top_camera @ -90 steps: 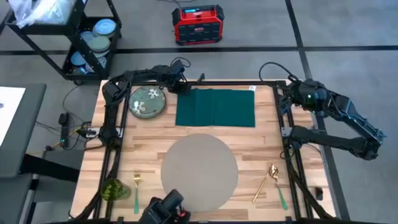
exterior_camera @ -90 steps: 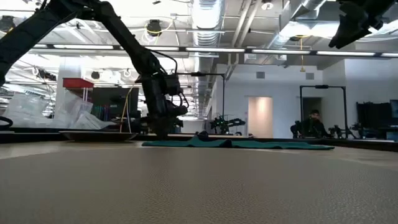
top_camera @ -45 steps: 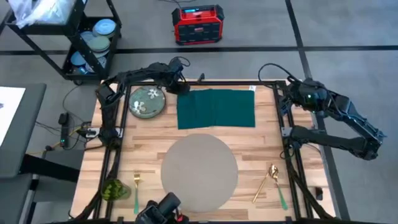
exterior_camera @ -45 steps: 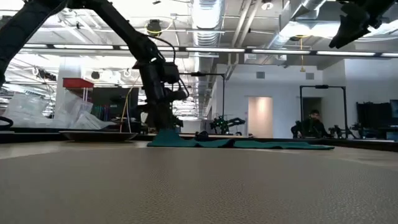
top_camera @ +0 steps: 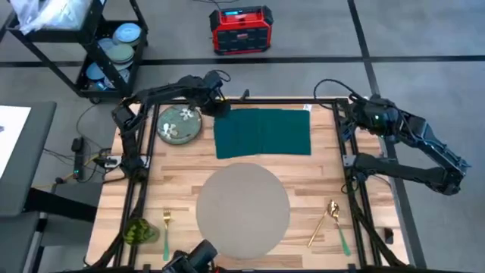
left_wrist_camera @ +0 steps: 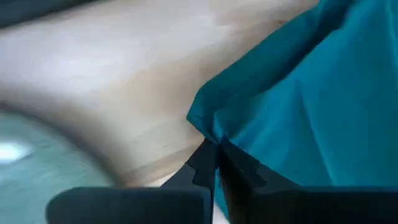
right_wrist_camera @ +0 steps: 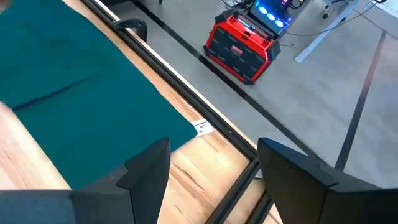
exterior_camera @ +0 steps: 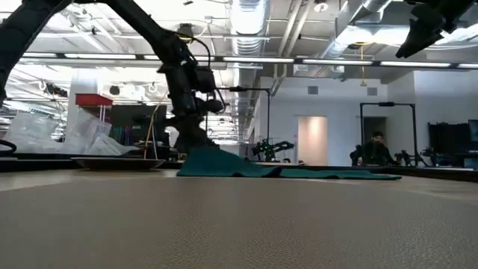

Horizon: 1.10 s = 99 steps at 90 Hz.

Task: Set table place
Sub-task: Fold the blue table napkin

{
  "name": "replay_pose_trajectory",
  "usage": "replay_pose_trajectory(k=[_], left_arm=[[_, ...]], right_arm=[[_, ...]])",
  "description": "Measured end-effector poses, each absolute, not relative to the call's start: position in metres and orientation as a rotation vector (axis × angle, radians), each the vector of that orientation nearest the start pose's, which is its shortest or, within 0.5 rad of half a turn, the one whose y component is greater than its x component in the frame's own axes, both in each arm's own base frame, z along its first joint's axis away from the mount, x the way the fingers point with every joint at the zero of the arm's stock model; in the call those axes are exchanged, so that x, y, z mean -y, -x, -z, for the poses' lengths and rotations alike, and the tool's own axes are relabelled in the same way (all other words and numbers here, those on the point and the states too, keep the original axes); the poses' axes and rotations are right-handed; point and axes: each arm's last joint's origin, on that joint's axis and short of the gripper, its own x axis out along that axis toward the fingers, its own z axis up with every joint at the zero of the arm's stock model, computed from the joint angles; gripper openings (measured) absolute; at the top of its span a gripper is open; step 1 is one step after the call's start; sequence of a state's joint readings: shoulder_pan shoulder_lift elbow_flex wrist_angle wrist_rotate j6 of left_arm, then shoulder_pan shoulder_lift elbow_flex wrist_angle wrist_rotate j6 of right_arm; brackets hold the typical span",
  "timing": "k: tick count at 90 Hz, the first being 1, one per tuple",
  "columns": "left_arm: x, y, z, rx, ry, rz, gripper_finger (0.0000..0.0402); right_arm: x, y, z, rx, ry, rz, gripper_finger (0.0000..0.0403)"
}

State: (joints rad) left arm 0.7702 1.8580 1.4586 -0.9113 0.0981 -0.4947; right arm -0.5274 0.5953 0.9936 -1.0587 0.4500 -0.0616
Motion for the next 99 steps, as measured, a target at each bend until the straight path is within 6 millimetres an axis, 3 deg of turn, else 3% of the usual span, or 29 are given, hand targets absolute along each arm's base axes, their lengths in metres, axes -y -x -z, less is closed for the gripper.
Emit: replay_pose_trajectory(k=[27, 48, 63, 89, 99], left_arm=[[-0.257, -0.224, -0.252, -1.132, 0.945, -0.983, 0.0000], [-0.257, -0.203, -0.252, -1.272, 0.953, -0.970, 0.0000], [-0.255, -0.181, -0.256, -1.409, 0.940, -1.062, 0.0000], [-0.257, -0.176, -0.267, -1.289, 0.962, -1.157, 0.0000], [-0.254, -0.185, -0.267, -1.228, 1.009, -1.134, 0.0000]], right_arm=[[0.050, -0.061, -0.345, -0.710, 0.030, 0.919, 0.0230], [0.050, -0.061, -0.345, -0.725, 0.060, 0.907, 0.0230], [0.050, -0.061, -0.345, -0.745, 0.098, 0.892, 0.0230], [0.050, -0.061, -0.345, -0.769, 0.146, 0.872, 0.0230], [0.050, -0.061, -0.345, -0.776, 0.158, 0.867, 0.0230]])
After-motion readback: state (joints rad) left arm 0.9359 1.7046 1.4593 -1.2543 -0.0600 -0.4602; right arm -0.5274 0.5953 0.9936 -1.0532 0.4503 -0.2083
